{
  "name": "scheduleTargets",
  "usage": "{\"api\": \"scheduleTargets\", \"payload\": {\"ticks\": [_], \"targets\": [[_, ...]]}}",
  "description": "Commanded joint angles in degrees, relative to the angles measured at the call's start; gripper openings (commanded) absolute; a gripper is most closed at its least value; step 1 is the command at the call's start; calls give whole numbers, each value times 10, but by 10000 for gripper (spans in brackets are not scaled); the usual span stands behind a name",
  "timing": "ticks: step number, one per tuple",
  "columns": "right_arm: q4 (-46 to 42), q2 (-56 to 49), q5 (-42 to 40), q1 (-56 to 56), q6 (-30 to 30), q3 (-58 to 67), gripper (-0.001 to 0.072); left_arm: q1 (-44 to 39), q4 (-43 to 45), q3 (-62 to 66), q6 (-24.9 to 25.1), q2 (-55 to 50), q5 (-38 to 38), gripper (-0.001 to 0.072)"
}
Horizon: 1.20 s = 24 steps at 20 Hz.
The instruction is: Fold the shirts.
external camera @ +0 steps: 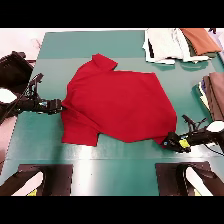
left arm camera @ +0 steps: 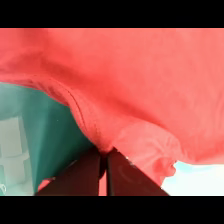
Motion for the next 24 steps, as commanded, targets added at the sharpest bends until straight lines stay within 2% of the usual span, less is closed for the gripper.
{"api": "scheduleTargets", "payload": {"ticks": [1, 2, 4, 8, 9, 12, 17, 19, 24], "targets": [[-2, -35, -62, 52, 30, -7, 353, 1, 0, 0, 0, 0, -5, 25], [-2, -44, -74, 60, 34, -7, 352, 1, 0, 0, 0, 0, -5, 25], [-2, -58, -94, 70, 38, -7, 291, 1, 0, 0, 0, 0, -5, 25], [-3, -57, -114, 70, 36, -6, 50, 1, 0, 0, 0, 0, -5, 25], [-3, -45, -118, 70, 35, -6, 19, 1, 0, 0, 0, 1, -5, 25], [-6, 14, -106, 70, 35, -3, 17, 1, 0, 1, 0, 0, -8, 25], [-129, 77, 13, 58, 36, 113, 15, 1, 0, 4, 0, 1, -9, 24], [-137, 81, 36, 40, 23, 167, 15, 1, 0, 22, 0, 1, -10, 23], [-132, 74, 29, 23, -3, 322, 15, 1, 0, 179, -10, 1, -31, 24]]}}
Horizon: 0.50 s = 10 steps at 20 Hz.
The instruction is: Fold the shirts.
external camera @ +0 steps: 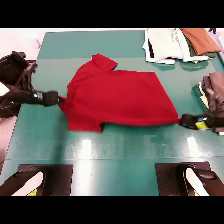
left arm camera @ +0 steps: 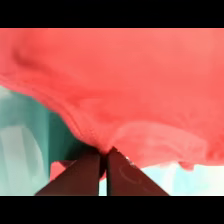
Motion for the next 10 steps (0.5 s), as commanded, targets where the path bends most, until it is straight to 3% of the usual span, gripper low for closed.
{"api": "scheduleTargets", "payload": {"ticks": [1, 10], "targets": [[-6, -9, 2, -8, -18, 123, 15, 1, 0, 132, -5, 1, -13, 24], [-7, -92, -9, -8, -39, 594, 14, 1, 0, 648, -38, 1, -29, 23]]}}
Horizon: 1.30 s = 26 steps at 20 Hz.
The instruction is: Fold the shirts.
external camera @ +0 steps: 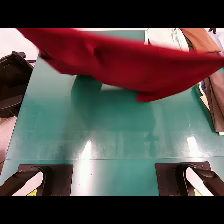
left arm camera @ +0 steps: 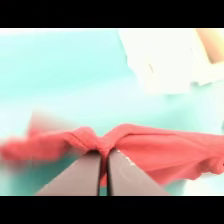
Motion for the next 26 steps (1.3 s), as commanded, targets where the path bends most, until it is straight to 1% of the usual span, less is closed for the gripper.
{"api": "scheduleTargets", "payload": {"ticks": [1, 4, 6, 8, 11, 13, 15, 19, 21, 23, 26], "targets": [[-1, -29, -6, 0, -5, 181, 14, 1, 1, 159, -26, 8, 8, 24], [-5, -57, 0, 0, -6, 297, 15, 1, 1, 159, -29, 46, 60, 23], [-4, -71, 7, 0, -5, 339, 15, 1, 3, 158, -28, 57, 84, 23], [0, -77, 14, 0, -5, 336, 14, 1, 18, 135, -30, 59, 67, 23], [0, -87, 10, 1, -5, 263, 14, 1, 37, 17, -43, 39, 55, 24], [-2, -124, 15, 24, -5, 226, 14, 1, 36, -60, -43, 0, 38, 24], [-10, -185, 24, 56, -13, 198, 14, 1, 36, -122, -42, -58, 15, 24], [-20, -331, 23, 79, -12, 146, 14, 1, 39, -183, -32, -201, 10, 24], [-19, -400, 13, 79, -12, 139, 14, 1, 39, -182, -22, -270, 37, 24], [-15, -459, -5, 79, -12, 155, 14, 1, 29, -182, -22, -318, 73, 24], [-15, -527, -28, 79, -12, 211, 14, 1, 28, -182, -22, -356, 94, 25]]}}
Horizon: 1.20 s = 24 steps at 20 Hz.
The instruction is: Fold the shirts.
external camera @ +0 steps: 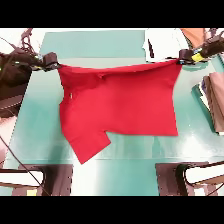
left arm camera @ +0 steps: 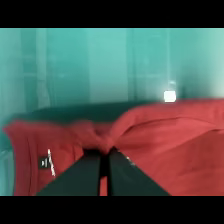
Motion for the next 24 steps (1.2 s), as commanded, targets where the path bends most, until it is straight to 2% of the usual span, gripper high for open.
{"api": "scheduleTargets", "payload": {"ticks": [1, 5, 9, 15, 16, 17, 18, 21, 24], "targets": [[1, -83, -16, 2, 0, 50, 14, 1, -2, -5, 3, -52, 23, 25], [-6, -103, 27, 2, -20, 60, 14, 0, 1, -5, 23, -57, -10, 25], [-5, -103, 19, 2, -23, -13, 14, 0, 0, -6, 33, -85, -62, 25], [-4, -103, -4, 1, -21, -71, 23, 1, 1, -46, 32, -92, -54, 26], [-4, -103, 2, -1, -21, -65, 225, 1, 3, -47, 30, -92, -56, 50], [-4, -103, 14, -9, -21, -54, 519, 1, 7, -47, 21, -92, -57, 324], [-4, -103, 35, -16, -21, -37, 529, 3, 13, -42, 2, -91, -70, 551], [-4, -80, 119, -51, -22, -9, 528, 4, 70, -39, -9, -63, -131, 555], [2, 0, 124, -84, -29, -77, 514, 4, 131, -124, -19, 25, -137, 555]]}}
